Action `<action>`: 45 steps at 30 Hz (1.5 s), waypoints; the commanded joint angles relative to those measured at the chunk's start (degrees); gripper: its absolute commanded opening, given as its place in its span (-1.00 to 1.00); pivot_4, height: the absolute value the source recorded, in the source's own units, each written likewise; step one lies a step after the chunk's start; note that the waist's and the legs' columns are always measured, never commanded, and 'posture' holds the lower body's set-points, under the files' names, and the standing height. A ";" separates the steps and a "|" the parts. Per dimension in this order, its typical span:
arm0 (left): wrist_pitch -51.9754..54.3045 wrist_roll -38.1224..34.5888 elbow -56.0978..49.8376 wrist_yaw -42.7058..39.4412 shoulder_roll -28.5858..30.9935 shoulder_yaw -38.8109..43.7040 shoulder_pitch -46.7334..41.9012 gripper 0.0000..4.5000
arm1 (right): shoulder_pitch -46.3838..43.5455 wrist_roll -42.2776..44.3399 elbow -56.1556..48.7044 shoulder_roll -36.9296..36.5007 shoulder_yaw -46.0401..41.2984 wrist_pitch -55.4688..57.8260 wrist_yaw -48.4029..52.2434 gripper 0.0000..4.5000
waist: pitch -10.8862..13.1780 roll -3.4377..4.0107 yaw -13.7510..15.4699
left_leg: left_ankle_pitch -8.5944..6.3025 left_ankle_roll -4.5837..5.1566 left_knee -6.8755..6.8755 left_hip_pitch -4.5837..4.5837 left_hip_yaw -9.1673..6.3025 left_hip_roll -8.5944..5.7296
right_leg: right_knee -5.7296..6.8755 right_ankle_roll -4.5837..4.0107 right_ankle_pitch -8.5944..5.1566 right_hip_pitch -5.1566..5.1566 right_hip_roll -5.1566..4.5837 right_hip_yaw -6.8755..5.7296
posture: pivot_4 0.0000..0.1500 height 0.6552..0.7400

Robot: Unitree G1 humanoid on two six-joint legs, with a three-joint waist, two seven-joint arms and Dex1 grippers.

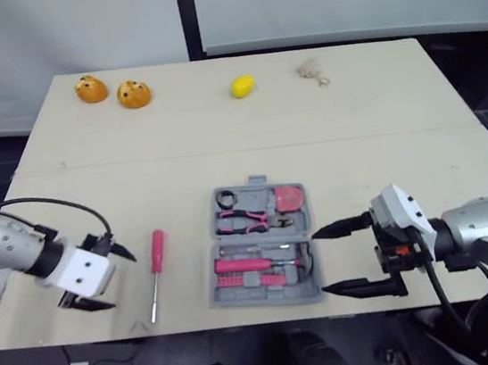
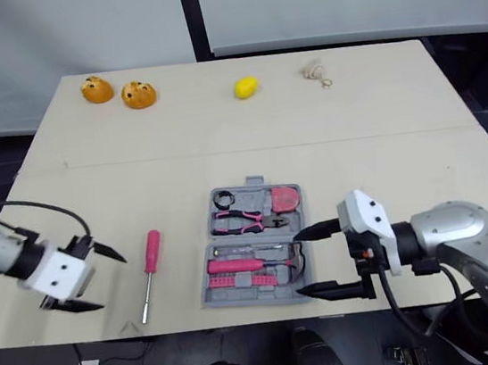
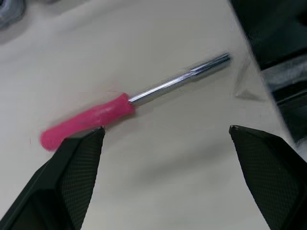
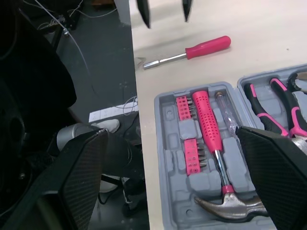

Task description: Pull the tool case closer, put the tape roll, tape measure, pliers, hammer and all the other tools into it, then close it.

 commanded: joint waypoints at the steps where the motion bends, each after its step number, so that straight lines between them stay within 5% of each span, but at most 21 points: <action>1: -10.91 3.82 10.55 -6.10 -2.78 -5.28 -7.74 0.99 | 1.93 1.55 -3.99 0.04 -2.55 0.10 -2.05 1.00 | 0.01 -0.04 -0.31 | 0.00 0.01 0.03 -0.07 0.00 0.02 | 0.01 0.03 0.02 -0.06 0.00 0.02 | 1.00 1.00; 12: -29.78 20.93 32.20 7.14 -10.63 -16.74 -21.66 0.99 | 6.01 3.16 -8.27 -0.36 -5.37 1.16 -6.71 1.00 | 0.04 -0.13 -1.67 | -0.03 0.06 0.55 -0.10 -0.04 0.03 | 0.52 0.11 0.06 -0.08 0.02 0.14 | 1.00 1.00; 15: -31.62 22.14 34.34 10.17 -12.59 -17.57 -22.35 0.63 | 6.34 3.63 -9.23 -0.34 -5.47 1.51 -7.60 1.00 | 0.04 -0.13 -1.58 | -0.04 0.09 0.68 -0.09 -0.04 0.03 | 0.64 0.12 0.07 -0.08 0.01 0.15 | 1.00 1.00; 22: -34.90 28.39 35.78 17.10 -11.26 -19.79 -23.82 -0.83 | 6.26 4.52 -9.80 -0.59 -5.52 1.66 -8.05 1.00 | 0.03 -0.16 -1.55 | -0.05 0.10 0.74 -0.09 -0.07 0.04 | 0.72 0.11 0.06 -0.08 0.01 0.14 | 1.00 1.00; 28: -32.43 13.99 29.52 10.54 -3.56 -17.85 -17.35 -0.82 | 1.74 3.61 -6.38 -0.21 -1.95 0.24 -5.03 1.00 | 0.02 -0.16 -2.34 | -0.04 0.09 0.73 -0.07 -0.03 0.10 | 0.84 0.05 0.03 -0.17 0.03 0.14 | 1.00 1.00; 33: -2.20 -8.58 3.06 4.78 10.80 -9.29 3.96 -0.82 | -3.43 2.05 -1.63 0.52 2.28 -1.42 -0.77 1.00 | 0.03 -0.15 -2.67 | -0.04 0.09 0.73 -0.12 -0.06 0.22 | 1.04 -0.13 -0.07 -0.31 0.02 0.07 | 1.00 1.00; 37: 23.63 -19.19 -16.40 13.92 19.07 2.32 24.81 -0.82 | -7.12 0.35 1.95 1.89 5.93 -2.89 1.80 1.00 | 0.04 -0.15 -2.96 | -0.04 0.08 0.74 -0.11 -0.16 0.27 | 1.09 -0.22 -0.12 -0.28 -0.01 -0.02 | 1.00 1.00; 41: 42.99 -23.80 -30.01 22.48 19.67 16.05 41.17 -0.82 | -9.33 -0.42 4.03 3.18 7.89 -3.52 3.31 1.00 | 0.06 -0.11 -1.81 | -0.04 0.08 0.81 -0.11 -0.34 0.26 | 1.08 -0.25 -0.14 -0.12 -0.07 -0.28 | 1.00 1.00; 45: 65.56 -28.67 -42.55 31.84 14.18 28.27 51.09 -0.82 | -11.09 -1.52 5.85 4.71 9.77 -4.03 4.51 1.00 | 0.05 -0.14 -1.52 | -0.05 0.08 0.80 -0.10 -0.43 0.24 | 0.98 -0.25 -0.14 0.01 -0.08 -0.45 | 1.00 1.00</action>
